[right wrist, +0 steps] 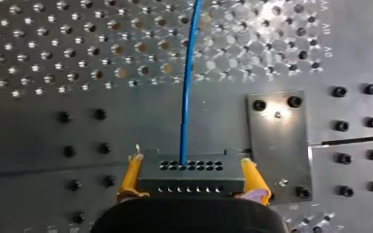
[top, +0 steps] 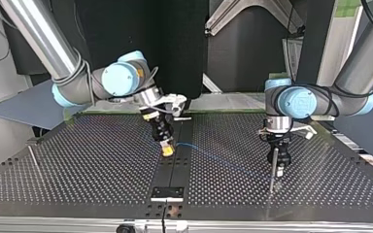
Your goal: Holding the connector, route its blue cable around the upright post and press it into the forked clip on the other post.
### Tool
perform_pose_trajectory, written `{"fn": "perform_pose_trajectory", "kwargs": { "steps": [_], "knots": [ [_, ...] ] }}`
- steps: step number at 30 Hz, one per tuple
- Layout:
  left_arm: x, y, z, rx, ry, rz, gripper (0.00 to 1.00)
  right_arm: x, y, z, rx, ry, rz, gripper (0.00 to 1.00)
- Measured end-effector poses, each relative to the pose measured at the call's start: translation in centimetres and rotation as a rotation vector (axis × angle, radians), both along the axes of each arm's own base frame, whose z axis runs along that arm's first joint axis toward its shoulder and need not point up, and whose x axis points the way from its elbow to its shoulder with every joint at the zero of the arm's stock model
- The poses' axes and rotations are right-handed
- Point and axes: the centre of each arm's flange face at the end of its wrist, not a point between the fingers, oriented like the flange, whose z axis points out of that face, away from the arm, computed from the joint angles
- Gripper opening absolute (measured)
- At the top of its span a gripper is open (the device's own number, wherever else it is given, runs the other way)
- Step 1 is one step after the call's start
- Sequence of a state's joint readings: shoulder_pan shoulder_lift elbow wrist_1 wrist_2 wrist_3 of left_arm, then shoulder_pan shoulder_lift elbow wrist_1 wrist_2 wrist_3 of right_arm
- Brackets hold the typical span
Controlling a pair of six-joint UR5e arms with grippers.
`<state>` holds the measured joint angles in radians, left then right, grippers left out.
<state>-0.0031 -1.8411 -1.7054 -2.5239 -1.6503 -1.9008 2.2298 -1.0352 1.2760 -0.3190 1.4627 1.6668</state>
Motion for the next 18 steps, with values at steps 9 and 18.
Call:
{"fn": "perform_pose_trajectory", "kwargs": {
  "steps": [9,18],
  "knots": [
    [-0.2,-0.1,-0.3,-0.032,0.025,-0.01,0.71,-0.8,0.7,-2.9,0.03,0.039,-0.004,0.0],
    [-0.4,-0.2,-0.6,-0.092,0.041,-0.02,0.8,-1.5,1.1,-4.5,0.057,0.076,-0.01,0.0]
  ]
}}
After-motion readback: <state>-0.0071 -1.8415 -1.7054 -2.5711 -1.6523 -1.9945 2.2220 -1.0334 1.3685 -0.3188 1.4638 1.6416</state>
